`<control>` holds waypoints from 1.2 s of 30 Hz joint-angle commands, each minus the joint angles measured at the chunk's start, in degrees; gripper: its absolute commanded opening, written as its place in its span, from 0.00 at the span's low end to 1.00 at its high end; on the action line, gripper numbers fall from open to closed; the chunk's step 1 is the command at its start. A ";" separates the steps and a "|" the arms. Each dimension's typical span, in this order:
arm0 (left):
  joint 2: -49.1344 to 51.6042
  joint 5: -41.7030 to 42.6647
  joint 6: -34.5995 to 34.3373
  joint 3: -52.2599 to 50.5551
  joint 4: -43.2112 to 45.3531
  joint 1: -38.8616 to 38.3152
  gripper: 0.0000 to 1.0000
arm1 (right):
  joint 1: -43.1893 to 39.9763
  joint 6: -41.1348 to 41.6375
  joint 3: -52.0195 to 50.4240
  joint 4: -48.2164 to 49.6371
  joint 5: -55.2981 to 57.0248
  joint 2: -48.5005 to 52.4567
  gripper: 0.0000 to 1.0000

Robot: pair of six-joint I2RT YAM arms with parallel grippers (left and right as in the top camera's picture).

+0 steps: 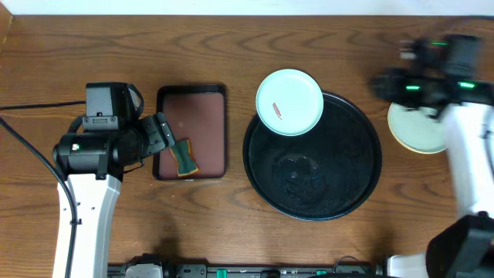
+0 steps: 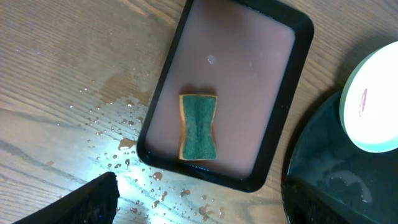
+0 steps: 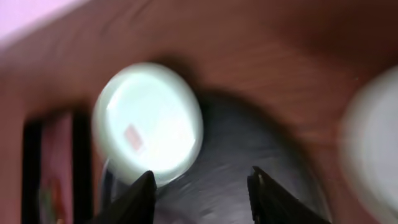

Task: Clean dirty plates on tray and stack at the side
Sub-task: 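Set the plate onto the yellow plate at the right edge, then grasp the remaining pale green plate rim on the black tray with right gripper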

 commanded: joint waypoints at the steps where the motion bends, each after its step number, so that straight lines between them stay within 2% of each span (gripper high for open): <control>1: -0.31 0.55 0.15 0.83 -0.11 0.28 0.85 | 10.54 1.11 -0.66 0.90 17.20 5.27 0.49; 3: -0.31 0.55 0.15 0.83 -0.11 0.28 0.85 | 15.19 0.76 -0.66 5.79 24.15 10.84 0.49; 5: -0.31 0.55 0.15 0.83 -0.11 0.28 0.85 | 16.72 -3.32 -0.66 12.76 25.97 15.89 0.53; 8: -0.31 0.55 0.15 0.83 -0.11 0.28 0.85 | 16.31 -11.19 -0.66 22.93 25.00 20.79 0.59; 12: -0.31 0.55 0.15 0.83 -0.11 0.28 0.85 | 15.91 -15.06 -0.66 28.44 18.64 25.42 0.56; 15: -0.31 0.55 0.15 0.83 -0.11 0.28 0.85 | 15.98 -15.02 -0.66 29.11 18.67 27.17 0.39; 17: -0.31 0.55 0.15 0.83 -0.11 0.28 0.85 | 15.85 -14.99 -0.66 29.03 18.69 27.23 0.11; 18: -0.31 0.55 0.15 0.83 -0.11 0.28 0.85 | 15.80 -14.73 -0.63 28.96 18.69 27.02 0.04; 19: -0.31 0.55 0.15 0.83 -0.11 0.28 0.85 | 15.80 -14.38 -0.63 28.76 18.69 26.71 0.01; 28: -0.31 0.55 0.15 0.83 -0.11 0.28 0.85 | 15.89 -10.32 -0.63 19.32 18.69 16.63 0.01; 32: -0.31 0.55 0.15 0.83 -0.11 0.28 0.85 | 16.24 -9.05 -0.63 9.18 18.64 12.35 0.01; 36: -0.31 0.55 0.15 0.83 -0.11 0.28 0.85 | 16.65 -4.48 -1.27 -1.88 18.67 13.44 0.01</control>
